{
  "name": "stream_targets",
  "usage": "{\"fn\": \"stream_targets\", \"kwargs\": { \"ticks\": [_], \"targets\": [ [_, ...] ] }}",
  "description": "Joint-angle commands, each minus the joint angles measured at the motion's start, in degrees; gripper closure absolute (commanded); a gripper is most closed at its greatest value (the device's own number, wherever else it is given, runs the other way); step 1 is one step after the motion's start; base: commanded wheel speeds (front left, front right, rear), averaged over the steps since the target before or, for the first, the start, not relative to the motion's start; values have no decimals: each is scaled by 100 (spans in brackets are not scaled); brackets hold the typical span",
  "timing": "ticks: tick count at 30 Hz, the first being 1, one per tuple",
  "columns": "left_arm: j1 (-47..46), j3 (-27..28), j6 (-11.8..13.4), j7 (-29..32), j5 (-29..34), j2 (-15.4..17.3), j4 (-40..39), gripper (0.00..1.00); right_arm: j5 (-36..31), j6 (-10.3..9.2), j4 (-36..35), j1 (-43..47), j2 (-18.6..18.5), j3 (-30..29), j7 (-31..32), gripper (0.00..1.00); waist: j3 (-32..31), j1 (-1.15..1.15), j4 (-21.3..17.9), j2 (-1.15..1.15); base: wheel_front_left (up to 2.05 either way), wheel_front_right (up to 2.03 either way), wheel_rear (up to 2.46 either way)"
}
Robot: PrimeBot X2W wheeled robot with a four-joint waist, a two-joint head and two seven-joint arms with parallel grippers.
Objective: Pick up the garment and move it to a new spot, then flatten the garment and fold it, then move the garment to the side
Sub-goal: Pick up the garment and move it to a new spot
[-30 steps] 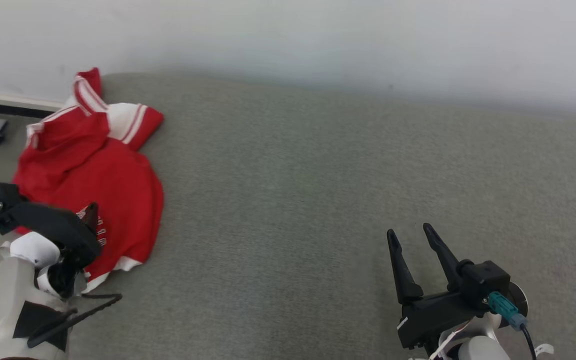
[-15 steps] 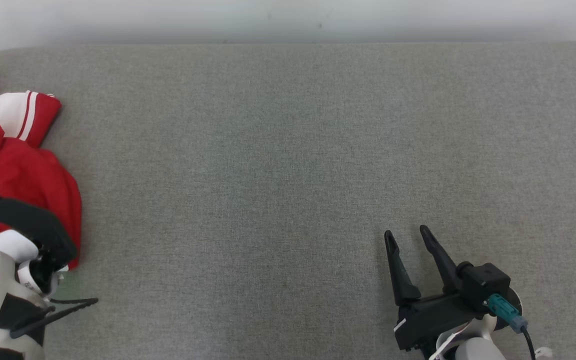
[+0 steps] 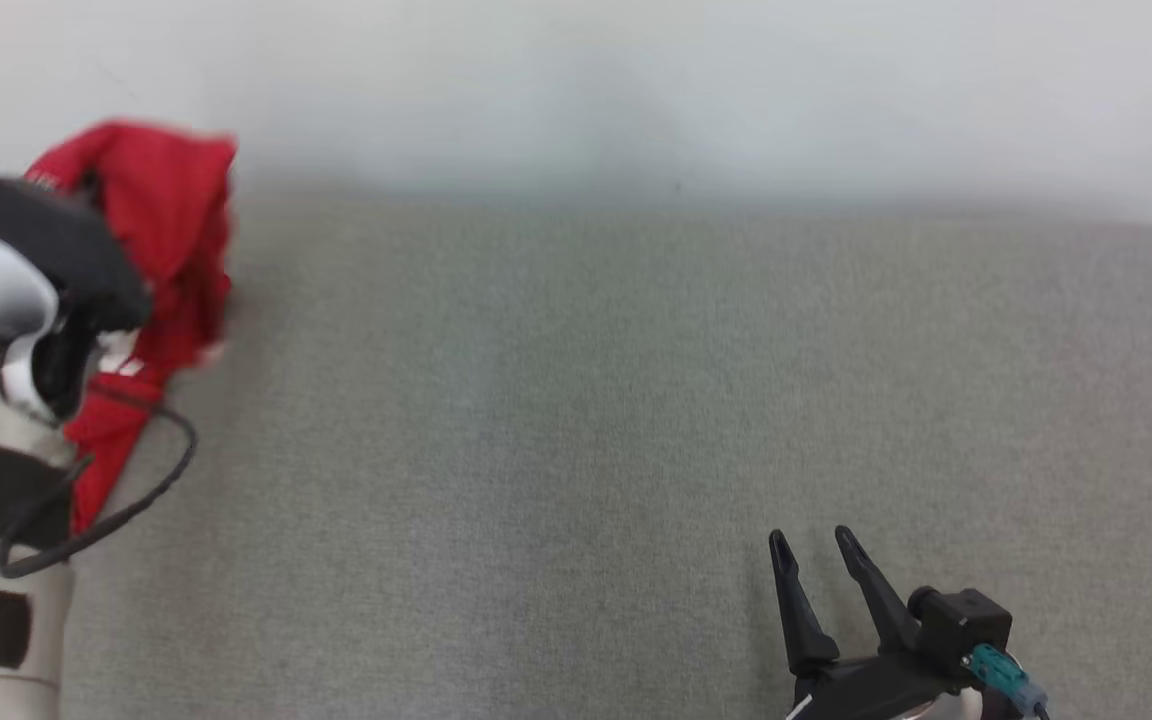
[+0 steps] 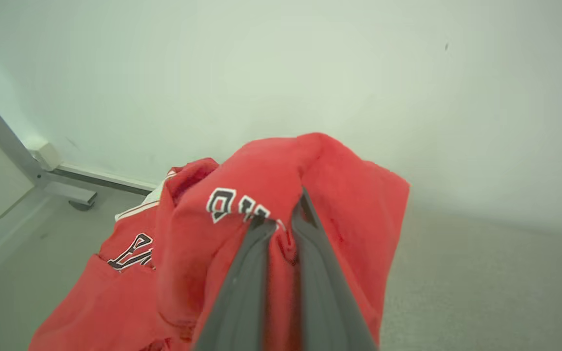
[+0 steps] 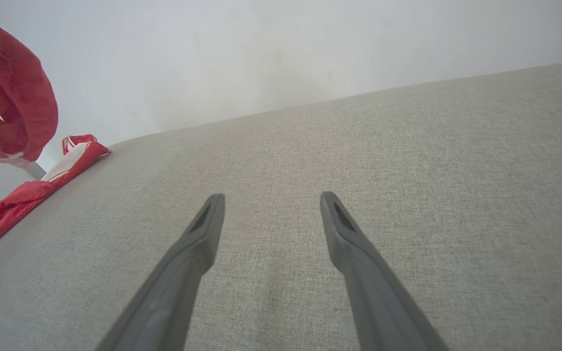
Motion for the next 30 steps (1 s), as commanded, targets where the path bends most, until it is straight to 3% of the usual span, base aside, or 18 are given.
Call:
{"fn": "stream_targets", "kwargs": {
  "ticks": [1,8,15,23,30],
  "targets": [
    [-65,-136,-52,71,-86,-142,-394,100,78,-12,75,110,10,-14,-58,0,-601,0,179,0,0,0,0],
    [128,-655,-89,246,-687,-594,-2000,100,47,-12,193,52,4,-51,-113,0,-731,0,-418,0,0,0,0],
    [784,-1162,-87,74,-1166,-902,-2991,100,-76,-12,148,-41,7,-71,-124,0,-621,0,-1525,0,0,0,0],
    [1511,-1588,-50,-97,-1083,-1141,-2754,100,-125,-12,116,6,10,-264,-130,0,-367,0,-2423,0,0,0,0],
    [1758,-2055,-48,-503,-975,-1346,-1460,100,11,-12,85,-83,12,-205,-133,0,-147,0,-2731,0,0,0,0]
  ]
}}
